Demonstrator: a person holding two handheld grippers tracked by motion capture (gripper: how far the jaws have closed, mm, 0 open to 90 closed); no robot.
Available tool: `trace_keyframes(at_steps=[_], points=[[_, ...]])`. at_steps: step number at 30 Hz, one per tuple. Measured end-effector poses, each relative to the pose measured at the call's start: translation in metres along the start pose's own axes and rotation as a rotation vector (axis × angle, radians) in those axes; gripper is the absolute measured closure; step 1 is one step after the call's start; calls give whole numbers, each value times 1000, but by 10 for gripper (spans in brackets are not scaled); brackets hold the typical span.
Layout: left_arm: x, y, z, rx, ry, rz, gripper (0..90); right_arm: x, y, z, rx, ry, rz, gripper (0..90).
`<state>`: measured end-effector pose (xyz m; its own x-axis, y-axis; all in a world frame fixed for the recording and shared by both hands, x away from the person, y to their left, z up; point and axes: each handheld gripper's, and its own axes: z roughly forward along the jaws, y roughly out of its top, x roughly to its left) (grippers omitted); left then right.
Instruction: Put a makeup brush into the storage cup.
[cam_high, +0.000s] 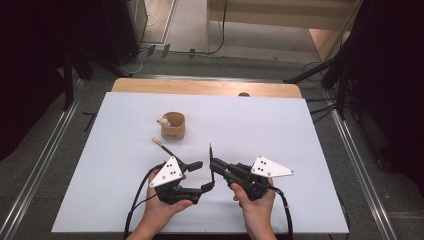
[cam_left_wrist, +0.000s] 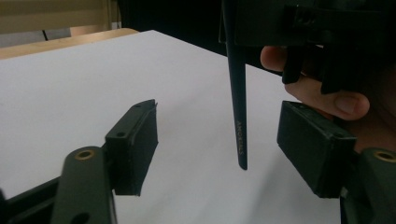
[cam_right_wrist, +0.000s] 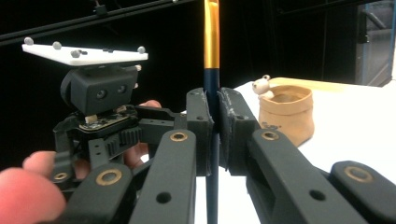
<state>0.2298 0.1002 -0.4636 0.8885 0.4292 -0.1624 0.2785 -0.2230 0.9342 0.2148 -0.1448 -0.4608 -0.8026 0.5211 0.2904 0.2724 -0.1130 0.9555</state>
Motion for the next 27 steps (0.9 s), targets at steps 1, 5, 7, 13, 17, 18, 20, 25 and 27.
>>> trace_keyframes(at_steps=[1,5,7,13,17,18,20,25,27], points=[[-1,0,1,3,3,7,344,2,-1,2,1,6,0,847],[-4,0,2,9,6,6,424,5,-3,6,-2,21,6,847],[-4,0,3,11,0,4,447,6,-3,6,-4,22,5,848],[-4,0,4,19,-7,-6,533,10,-5,10,-10,30,2,847],[-3,1,3,14,-17,-14,593,11,-6,12,-5,34,-4,848],[-4,1,3,9,-23,-14,593,12,-7,12,-4,34,-3,847],[-4,1,3,9,-31,-9,641,12,-8,13,-2,30,-3,847],[-1,1,3,11,-47,-31,680,10,-9,13,-1,23,-1,847],[0,1,3,9,-57,-38,708,10,-10,13,1,23,0,847]])
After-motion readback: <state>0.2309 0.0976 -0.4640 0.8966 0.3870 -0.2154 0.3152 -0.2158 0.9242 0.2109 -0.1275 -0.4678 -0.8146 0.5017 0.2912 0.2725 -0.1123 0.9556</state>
